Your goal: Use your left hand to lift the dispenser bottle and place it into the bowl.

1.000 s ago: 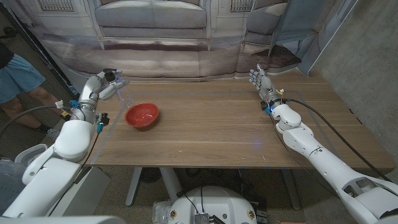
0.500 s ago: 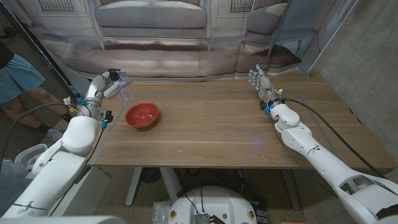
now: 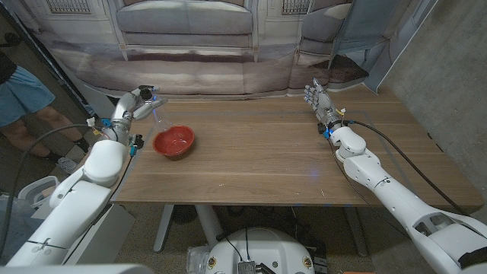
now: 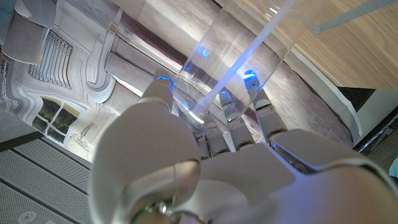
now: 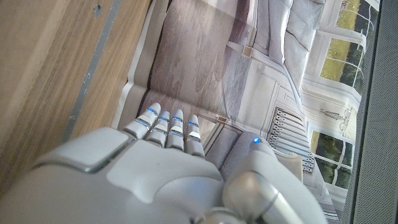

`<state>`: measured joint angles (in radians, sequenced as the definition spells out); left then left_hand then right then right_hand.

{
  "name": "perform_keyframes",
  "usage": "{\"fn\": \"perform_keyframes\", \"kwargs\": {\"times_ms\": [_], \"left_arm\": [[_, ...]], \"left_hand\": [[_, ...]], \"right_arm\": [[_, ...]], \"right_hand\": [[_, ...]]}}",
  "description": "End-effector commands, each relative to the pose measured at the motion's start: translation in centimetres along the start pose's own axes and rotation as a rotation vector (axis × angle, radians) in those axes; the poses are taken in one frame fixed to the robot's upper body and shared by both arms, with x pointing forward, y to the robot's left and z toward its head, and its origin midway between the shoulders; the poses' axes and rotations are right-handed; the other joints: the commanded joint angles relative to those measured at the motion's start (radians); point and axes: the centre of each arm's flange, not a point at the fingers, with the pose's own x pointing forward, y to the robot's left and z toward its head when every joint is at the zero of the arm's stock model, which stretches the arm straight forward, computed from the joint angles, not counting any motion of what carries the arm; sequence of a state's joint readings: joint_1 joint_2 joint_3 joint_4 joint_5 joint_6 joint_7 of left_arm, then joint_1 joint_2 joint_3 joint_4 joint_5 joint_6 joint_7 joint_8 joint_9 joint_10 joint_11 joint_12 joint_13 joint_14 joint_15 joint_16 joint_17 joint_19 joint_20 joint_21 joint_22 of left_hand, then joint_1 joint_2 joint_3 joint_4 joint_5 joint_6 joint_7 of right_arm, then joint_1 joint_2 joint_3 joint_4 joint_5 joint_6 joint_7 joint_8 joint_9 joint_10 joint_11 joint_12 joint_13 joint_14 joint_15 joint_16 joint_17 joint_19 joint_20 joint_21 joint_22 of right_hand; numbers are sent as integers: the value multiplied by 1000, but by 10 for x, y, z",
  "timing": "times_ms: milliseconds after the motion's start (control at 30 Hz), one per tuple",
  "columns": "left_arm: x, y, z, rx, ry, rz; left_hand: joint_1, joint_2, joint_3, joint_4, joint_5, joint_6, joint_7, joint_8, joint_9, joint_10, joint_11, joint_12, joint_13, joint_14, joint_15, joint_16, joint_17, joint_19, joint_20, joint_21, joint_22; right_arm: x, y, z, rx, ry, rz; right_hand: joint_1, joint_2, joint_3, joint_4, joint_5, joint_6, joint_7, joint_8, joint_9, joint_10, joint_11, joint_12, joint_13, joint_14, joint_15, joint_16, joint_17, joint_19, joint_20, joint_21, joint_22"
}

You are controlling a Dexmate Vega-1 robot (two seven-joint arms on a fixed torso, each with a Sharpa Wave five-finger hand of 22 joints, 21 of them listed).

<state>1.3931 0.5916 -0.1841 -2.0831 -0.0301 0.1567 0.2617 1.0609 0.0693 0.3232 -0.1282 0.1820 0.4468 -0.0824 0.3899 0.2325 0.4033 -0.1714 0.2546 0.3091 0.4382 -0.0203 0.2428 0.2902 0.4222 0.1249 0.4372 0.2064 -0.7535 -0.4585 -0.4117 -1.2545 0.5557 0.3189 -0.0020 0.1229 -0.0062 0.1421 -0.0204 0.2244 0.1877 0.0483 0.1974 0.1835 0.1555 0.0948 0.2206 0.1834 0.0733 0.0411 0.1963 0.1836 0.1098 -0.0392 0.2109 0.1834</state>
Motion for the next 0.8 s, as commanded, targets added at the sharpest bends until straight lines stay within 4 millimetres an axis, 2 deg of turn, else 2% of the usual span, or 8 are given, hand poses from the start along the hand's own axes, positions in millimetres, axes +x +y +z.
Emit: {"fn": "perform_keyframes", "kwargs": {"times_ms": [33,800], "left_arm": [[2,-12,-7,-18,13,-16],[0,-34,-25,-45,57,-32]], "left_hand": [[12,17,8,0,5,3,-7,7,-1,4,2,-4,6,18,-63,-2,6,-6,-2,8,5],[11,18,10,1,5,3,-5,8,-1,6,0,-6,9,16,-57,-4,7,-14,-5,10,5]], "right_arm": [[2,0,0,1,2,2],[2,-1,-3,6,12,-1]], "right_hand": [[4,10,1,-1,-4,5,-2,-1,3,6,-2,0,4,8,-2,-4,4,6,0,-3,4],[4,12,-1,-2,-4,5,-1,-1,3,6,-3,-1,4,9,-1,-4,5,6,0,-3,4]]}}
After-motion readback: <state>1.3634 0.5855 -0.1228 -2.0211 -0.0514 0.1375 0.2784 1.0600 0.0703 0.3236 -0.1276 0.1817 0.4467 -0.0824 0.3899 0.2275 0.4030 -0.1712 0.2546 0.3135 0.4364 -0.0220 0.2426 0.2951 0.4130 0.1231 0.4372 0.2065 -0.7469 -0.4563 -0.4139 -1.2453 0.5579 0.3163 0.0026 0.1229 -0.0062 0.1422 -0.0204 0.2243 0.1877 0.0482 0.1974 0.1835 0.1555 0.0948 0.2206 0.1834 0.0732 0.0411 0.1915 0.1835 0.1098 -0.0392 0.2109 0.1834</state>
